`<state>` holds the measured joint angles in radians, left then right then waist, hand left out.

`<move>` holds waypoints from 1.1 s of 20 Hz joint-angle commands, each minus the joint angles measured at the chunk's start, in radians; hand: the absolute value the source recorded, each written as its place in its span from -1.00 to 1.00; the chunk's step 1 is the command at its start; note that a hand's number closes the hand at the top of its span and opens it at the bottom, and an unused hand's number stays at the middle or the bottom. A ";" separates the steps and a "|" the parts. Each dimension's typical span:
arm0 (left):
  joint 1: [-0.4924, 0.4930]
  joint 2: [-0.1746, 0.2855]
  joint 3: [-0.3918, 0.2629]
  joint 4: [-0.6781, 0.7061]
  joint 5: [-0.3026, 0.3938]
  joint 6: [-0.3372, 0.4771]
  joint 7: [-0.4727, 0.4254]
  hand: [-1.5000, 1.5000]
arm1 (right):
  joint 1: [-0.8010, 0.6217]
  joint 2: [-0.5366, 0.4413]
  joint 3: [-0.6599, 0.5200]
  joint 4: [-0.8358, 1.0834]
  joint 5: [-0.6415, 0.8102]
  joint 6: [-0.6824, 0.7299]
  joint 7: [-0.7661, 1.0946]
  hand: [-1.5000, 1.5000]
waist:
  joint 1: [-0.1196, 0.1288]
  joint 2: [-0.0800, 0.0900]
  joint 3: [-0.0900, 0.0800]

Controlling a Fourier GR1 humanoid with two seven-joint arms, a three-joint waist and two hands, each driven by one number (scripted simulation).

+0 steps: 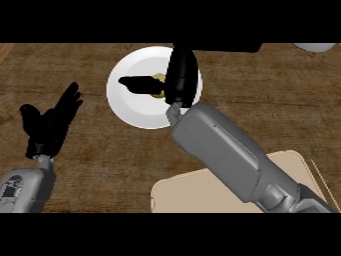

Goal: Pick the squash from the tray and place it in the plate

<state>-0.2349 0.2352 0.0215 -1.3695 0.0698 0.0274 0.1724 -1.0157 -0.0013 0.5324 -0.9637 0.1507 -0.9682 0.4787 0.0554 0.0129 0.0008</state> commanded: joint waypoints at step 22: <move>0.100 -0.016 0.058 -0.070 -0.037 -0.014 -0.011 0.00 | 0.304 -0.076 -0.157 -0.126 -0.016 0.208 -0.273 -1.00 | -0.056 -0.015 -0.001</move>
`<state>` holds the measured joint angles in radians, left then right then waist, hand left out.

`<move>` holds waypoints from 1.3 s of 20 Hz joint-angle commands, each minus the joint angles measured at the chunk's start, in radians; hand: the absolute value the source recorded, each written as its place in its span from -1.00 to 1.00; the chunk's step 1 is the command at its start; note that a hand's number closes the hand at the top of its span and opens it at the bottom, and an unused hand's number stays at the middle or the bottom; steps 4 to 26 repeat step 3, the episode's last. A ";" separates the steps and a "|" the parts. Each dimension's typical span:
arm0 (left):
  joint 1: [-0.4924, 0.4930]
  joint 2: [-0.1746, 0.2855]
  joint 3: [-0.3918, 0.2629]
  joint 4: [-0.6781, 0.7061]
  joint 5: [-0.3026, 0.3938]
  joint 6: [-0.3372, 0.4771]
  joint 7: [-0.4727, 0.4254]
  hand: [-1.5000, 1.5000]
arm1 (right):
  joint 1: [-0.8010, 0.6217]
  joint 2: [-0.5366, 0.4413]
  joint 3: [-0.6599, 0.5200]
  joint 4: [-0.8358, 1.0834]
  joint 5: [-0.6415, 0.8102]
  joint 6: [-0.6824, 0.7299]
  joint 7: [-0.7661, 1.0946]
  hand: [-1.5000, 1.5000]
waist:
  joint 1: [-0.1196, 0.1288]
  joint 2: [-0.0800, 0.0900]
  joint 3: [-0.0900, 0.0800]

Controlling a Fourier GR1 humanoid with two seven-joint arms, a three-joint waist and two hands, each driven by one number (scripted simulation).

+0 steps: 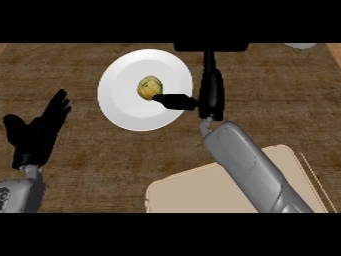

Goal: Pick the squash from the tray and place it in the plate

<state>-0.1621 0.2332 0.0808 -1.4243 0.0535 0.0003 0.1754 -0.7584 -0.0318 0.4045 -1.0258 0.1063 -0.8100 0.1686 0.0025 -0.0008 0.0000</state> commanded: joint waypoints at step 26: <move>0.006 -0.008 0.030 0.053 -0.004 -0.005 -0.042 0.00 | 0.113 -0.069 -0.031 -0.099 0.046 0.084 0.042 -1.00 | -0.006 0.000 0.000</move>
